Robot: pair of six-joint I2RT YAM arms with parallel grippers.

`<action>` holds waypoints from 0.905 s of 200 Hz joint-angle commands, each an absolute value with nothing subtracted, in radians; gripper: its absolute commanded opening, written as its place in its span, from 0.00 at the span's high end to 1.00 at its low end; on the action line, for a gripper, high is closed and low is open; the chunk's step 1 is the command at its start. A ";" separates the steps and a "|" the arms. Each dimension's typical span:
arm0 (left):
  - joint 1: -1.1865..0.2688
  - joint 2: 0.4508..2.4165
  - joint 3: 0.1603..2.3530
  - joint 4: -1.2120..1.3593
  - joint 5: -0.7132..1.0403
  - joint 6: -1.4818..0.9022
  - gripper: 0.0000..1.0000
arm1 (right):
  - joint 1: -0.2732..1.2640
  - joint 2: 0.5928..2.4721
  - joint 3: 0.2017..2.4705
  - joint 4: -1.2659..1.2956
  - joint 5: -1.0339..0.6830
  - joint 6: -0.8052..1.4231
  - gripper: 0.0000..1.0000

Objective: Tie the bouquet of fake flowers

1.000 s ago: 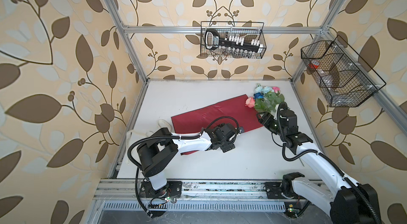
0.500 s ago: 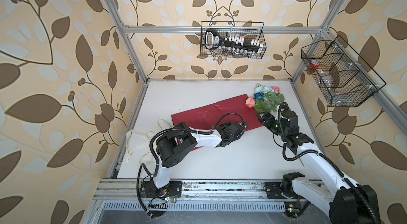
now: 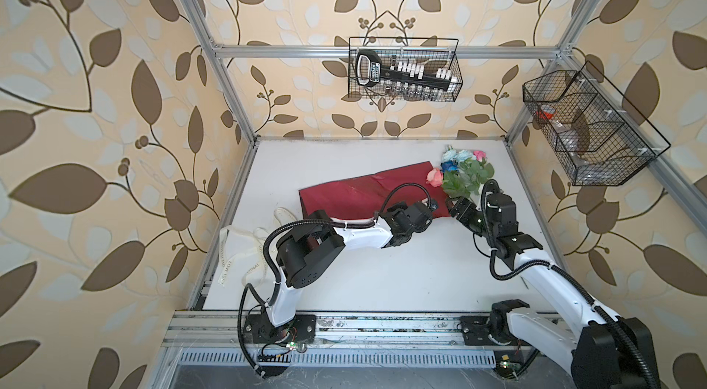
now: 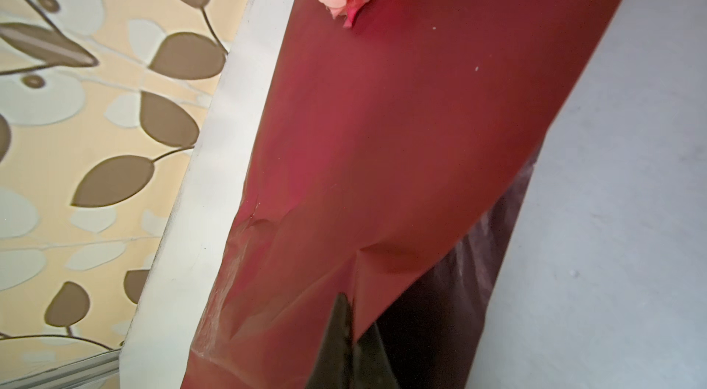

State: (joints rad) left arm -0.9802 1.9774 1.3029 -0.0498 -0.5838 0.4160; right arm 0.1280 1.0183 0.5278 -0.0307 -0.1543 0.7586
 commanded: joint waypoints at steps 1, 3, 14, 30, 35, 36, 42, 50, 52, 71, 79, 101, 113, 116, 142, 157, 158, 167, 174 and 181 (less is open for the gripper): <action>-0.969 1.880 1.351 -0.134 -0.625 0.390 1.00 | 0.124 0.983 0.495 -0.012 -0.176 0.719 0.14; -0.969 1.873 1.352 -0.142 -0.628 0.387 1.00 | 0.124 0.980 0.494 -0.012 -0.177 0.717 0.14; -0.969 1.835 1.358 -0.182 -0.634 0.374 1.00 | 0.124 0.961 0.484 -0.012 -0.181 0.705 0.15; -0.969 1.775 1.367 -0.251 -0.622 0.339 1.00 | 0.124 0.930 0.474 -0.015 -0.180 0.688 0.16; -0.969 1.757 1.365 -0.264 -0.617 0.328 1.00 | 0.124 0.921 0.474 -0.018 -0.179 0.684 0.16; -0.969 1.753 1.365 -0.267 -0.616 0.326 1.00 | 0.124 0.920 0.474 -0.018 -0.179 0.683 0.16; -0.969 1.729 1.365 -0.281 -0.606 0.311 1.00 | 0.124 0.910 0.473 -0.024 -0.179 0.676 0.17; -0.969 1.700 1.365 -0.301 -0.592 0.301 1.00 | 0.124 0.901 0.478 -0.034 -0.177 0.667 0.17; -0.969 1.694 1.364 -0.305 -0.589 0.298 1.00 | 0.124 0.900 0.479 -0.038 -0.175 0.666 0.17; -0.969 1.627 1.368 -0.333 -0.560 0.277 1.00 | 0.124 0.876 0.499 -0.079 -0.160 0.644 0.18; -0.969 1.604 1.377 -0.346 -0.545 0.268 1.00 | 0.123 0.868 0.510 -0.098 -0.148 0.636 0.18; -0.968 1.561 1.428 -0.399 -0.482 0.239 1.00 | 0.122 0.852 0.542 -0.136 -0.132 0.611 0.17; -0.959 1.554 1.468 -0.434 -0.444 0.218 1.00 | 0.123 0.857 0.555 -0.150 -0.119 0.609 0.18; -0.953 1.553 1.476 -0.448 -0.430 0.211 1.00 | 0.123 0.859 0.558 -0.153 -0.118 0.607 0.18; -0.849 1.567 1.560 -0.548 -0.249 0.124 1.00 | 0.122 0.914 0.583 -0.184 -0.117 0.606 0.19; -0.767 1.602 1.627 -0.629 -0.132 0.068 1.00 | 0.121 0.957 0.596 -0.186 -0.141 0.603 0.21; -0.762 1.605 1.633 -0.635 -0.127 0.065 1.00 | 0.120 0.960 0.597 -0.187 -0.143 0.603 0.21; -0.724 1.639 1.675 -0.683 -0.097 0.044 1.00 | 0.120 0.986 0.606 -0.189 -0.156 0.602 0.22; -0.694 1.663 1.708 -0.713 -0.077 0.034 1.00 | 0.120 1.011 0.613 -0.188 -0.168 0.600 0.22; -0.666 1.687 1.741 -0.735 -0.048 0.029 1.00 | 0.121 1.035 0.623 -0.189 -0.181 0.596 0.24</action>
